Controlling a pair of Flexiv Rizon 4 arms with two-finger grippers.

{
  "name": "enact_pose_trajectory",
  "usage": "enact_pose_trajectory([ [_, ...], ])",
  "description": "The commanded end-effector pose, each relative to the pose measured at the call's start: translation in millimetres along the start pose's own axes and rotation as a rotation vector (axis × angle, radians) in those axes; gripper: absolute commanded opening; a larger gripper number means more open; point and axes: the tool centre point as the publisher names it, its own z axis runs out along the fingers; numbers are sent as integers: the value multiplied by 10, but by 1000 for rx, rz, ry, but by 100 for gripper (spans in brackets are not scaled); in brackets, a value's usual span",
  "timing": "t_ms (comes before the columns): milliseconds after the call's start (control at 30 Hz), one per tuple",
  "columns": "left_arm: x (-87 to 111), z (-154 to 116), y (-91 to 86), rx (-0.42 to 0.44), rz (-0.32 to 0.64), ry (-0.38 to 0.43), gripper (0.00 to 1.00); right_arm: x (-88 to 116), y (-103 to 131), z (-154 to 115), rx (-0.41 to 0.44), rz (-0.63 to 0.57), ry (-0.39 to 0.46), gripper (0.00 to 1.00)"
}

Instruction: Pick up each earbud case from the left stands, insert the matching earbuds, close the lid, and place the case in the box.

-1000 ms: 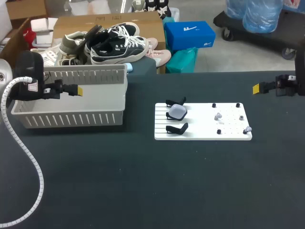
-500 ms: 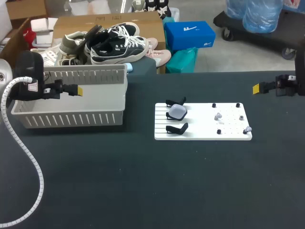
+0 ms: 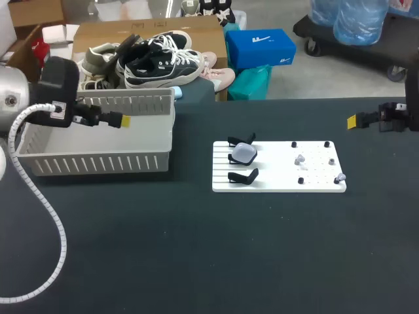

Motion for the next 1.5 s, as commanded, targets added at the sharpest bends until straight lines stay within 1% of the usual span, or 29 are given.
enact_pose_trajectory([
  [33,-19,98,-38,212,268,-79,100,-1,-5,0,-1,-1,1,100],
  [67,-30,114,-64,241,298,-83,100,-1,-5,0,-1,-1,1,100],
  [100,-49,140,-94,251,331,-94,100,-1,-5,0,-1,-1,1,100],
  [133,-56,160,-123,292,361,-97,100,-1,-5,0,-1,-1,1,100],
  [200,-79,208,-192,310,436,-107,100,-1,-5,0,-1,-1,1,100],
  [233,-89,230,-230,341,469,-111,100,-1,-5,0,-1,-1,1,100],
  [367,-114,348,-357,414,573,-101,100,-1,-5,0,-1,-1,1,100],
  [400,-115,381,-388,425,594,-100,100,-1,-5,0,-1,-1,1,100],
  [467,-125,471,-439,417,629,-72,100,-1,-5,0,-1,-1,1,100],
  [533,-126,558,-485,444,661,-56,100,-1,-5,0,-1,-1,1,100],
  [567,-121,606,-502,438,680,-49,100,-1,-5,0,-1,-1,1,100],
  [700,-106,765,-560,478,721,-42,100,-1,-5,0,-1,-1,1,100],
  [767,-95,842,-595,481,752,-38,100,-1,-5,0,-1,-1,1,100],
  [933,-97,1088,-685,503,767,-11,100,-1,-5,0,-1,-1,1,100],
  [1067,-110,1264,-766,516,744,13,100,-1,-5,0,-1,-1,1,100],
  [1100,-113,1292,-785,532,742,13,100,-1,-5,0,-1,-1,1,100],
  [1267,-85,1417,-906,553,733,15,100,-1,-5,0,-1,-1,1,100],
  [1367,-75,1436,-1001,544,729,18,100,-1,-5,0,-1,-1,1,100],
  [1500,-75,1436,-1001,544,729,18,100,-1,-5,0,-1,-1,1,100],
])
